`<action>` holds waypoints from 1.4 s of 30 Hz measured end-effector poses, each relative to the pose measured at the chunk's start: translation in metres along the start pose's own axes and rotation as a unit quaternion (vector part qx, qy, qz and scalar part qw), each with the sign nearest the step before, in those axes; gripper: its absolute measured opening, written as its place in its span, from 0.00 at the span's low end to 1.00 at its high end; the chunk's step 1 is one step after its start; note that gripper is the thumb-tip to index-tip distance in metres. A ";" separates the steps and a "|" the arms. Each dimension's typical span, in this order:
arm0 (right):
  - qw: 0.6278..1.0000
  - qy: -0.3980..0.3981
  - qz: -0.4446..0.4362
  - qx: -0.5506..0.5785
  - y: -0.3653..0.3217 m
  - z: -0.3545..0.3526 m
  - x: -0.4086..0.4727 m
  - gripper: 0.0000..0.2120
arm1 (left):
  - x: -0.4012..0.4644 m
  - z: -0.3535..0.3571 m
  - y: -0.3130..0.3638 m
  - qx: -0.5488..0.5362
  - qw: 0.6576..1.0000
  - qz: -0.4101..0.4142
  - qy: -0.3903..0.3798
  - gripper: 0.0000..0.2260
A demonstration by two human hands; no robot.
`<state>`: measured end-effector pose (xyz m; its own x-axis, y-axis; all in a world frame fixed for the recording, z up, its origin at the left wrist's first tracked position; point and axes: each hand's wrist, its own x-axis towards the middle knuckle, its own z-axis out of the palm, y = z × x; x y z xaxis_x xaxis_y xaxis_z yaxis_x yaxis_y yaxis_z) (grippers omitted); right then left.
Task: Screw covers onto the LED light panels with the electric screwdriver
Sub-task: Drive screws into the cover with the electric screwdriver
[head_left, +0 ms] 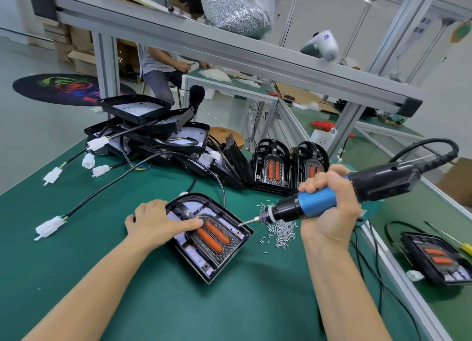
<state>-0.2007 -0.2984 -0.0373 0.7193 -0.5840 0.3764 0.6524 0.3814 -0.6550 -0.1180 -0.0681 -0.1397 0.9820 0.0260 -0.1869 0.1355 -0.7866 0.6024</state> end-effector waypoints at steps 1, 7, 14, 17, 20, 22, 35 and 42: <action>1.000 -0.003 -0.001 -0.009 0.001 -0.002 0.000 0.07 | 0.002 0.002 0.000 -0.001 1.000 0.002 0.006 0.38; 0.998 -0.006 -0.015 -0.062 0.011 -0.008 -0.001 0.09 | 0.006 0.007 -0.002 -0.032 0.999 0.012 0.041 0.36; 0.996 -0.023 -0.024 -0.088 0.017 -0.008 0.000 0.08 | 0.002 0.008 0.001 -0.092 0.994 0.022 0.054 0.41; 0.995 -0.034 -0.023 -0.093 0.018 -0.009 0.000 0.08 | -0.001 0.007 0.002 -0.116 0.992 0.026 0.048 0.41; 0.995 -0.036 -0.016 -0.093 0.018 -0.010 0.000 0.09 | -0.002 0.007 0.002 -0.126 0.990 0.028 0.055 0.36; 0.995 -0.034 -0.012 -0.097 0.018 -0.011 0.000 0.09 | -0.002 0.007 0.003 -0.134 0.989 0.033 0.053 0.35; 0.987 -0.060 -0.024 -0.145 0.017 -0.003 -0.007 0.14 | -0.012 0.008 0.006 -0.311 0.949 0.040 0.005 0.39; 0.984 -0.099 -0.024 -0.148 0.019 -0.004 -0.012 0.11 | -0.009 0.015 0.005 -0.351 0.934 0.056 0.032 0.32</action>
<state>-0.1981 -0.2865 -0.0567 0.7408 -0.4344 0.5124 0.6094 0.1136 -0.7847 -0.1280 -0.0811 -0.1469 0.9980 0.0230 -0.0584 0.0617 -0.1890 0.9800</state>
